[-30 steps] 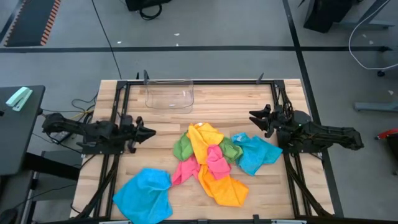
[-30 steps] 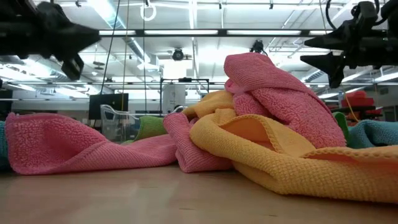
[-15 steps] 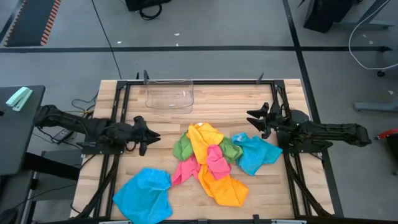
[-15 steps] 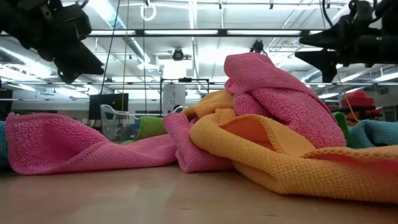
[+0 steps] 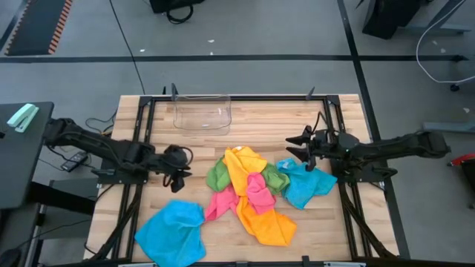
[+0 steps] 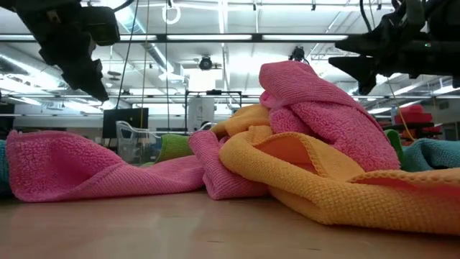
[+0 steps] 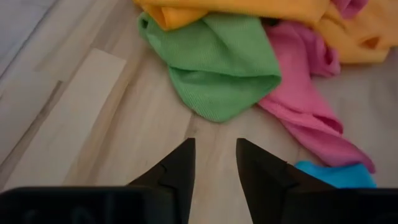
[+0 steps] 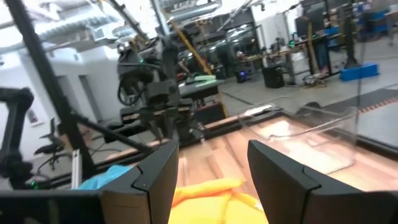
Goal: Fold microfiber towels
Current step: Fold the left blue microfiber towel
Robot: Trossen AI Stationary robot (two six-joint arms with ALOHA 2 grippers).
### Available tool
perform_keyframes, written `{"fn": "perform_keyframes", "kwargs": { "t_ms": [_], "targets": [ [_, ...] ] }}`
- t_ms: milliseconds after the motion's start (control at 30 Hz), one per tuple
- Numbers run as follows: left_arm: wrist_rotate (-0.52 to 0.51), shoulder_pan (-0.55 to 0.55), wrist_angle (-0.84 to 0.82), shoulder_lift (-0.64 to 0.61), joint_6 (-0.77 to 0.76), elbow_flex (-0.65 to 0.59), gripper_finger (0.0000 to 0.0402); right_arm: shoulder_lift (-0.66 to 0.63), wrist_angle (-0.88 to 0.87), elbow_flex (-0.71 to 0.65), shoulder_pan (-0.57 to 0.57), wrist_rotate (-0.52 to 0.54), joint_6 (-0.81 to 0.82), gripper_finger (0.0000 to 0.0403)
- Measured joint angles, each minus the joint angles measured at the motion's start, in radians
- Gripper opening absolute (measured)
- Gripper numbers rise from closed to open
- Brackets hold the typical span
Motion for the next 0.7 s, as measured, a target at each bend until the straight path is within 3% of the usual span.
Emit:
{"fn": "perform_keyframes", "kwargs": {
  "t_ms": [233, 533, 700],
  "targets": [
    [0.025, 0.000, -0.004, 0.096, -0.017, 0.005, 0.0152, 0.137, 0.048, 0.037, 0.070, 0.012, -0.042, 0.0201],
    [0.094, 0.000, 0.001, 0.165, -0.079, 0.005, 0.0156, 0.353, 0.032, 0.193, 0.121, 0.018, -0.153, 0.0201],
    [0.093, 0.000, -0.074, 0.202, -0.055, 0.075, 0.0156, 0.464, 0.029, 0.261, 0.140, 0.018, -0.184, 0.0201]
  ]
}}
